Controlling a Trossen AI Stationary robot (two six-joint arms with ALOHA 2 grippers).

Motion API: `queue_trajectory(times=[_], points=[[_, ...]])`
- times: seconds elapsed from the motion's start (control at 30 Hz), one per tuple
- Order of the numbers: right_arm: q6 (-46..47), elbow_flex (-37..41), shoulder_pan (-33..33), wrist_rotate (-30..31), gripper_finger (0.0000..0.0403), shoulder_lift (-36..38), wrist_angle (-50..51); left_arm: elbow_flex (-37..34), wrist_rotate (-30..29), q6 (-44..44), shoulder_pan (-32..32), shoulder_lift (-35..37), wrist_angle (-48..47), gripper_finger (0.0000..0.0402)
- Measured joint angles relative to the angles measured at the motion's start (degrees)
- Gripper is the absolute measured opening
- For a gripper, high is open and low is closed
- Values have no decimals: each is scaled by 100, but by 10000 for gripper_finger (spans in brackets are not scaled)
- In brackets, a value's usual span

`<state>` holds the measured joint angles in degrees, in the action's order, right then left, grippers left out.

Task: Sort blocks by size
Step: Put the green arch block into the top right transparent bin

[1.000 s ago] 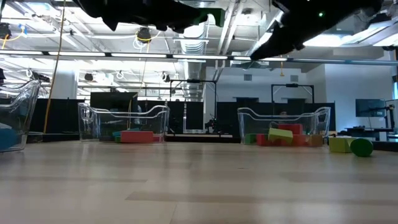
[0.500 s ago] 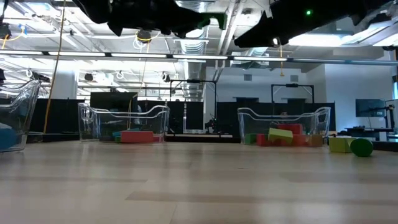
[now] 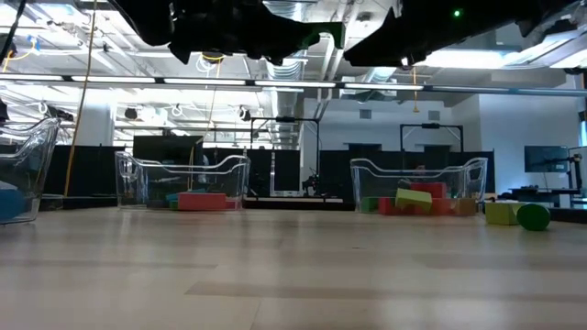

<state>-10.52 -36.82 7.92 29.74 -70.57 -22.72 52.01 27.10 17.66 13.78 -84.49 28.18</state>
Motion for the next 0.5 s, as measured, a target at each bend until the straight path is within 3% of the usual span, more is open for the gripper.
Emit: queue_trajectory(times=[0.5], points=[[-2,4,-63,-410,260,-31,-597,0,1,-128,-8,7,286,137]])
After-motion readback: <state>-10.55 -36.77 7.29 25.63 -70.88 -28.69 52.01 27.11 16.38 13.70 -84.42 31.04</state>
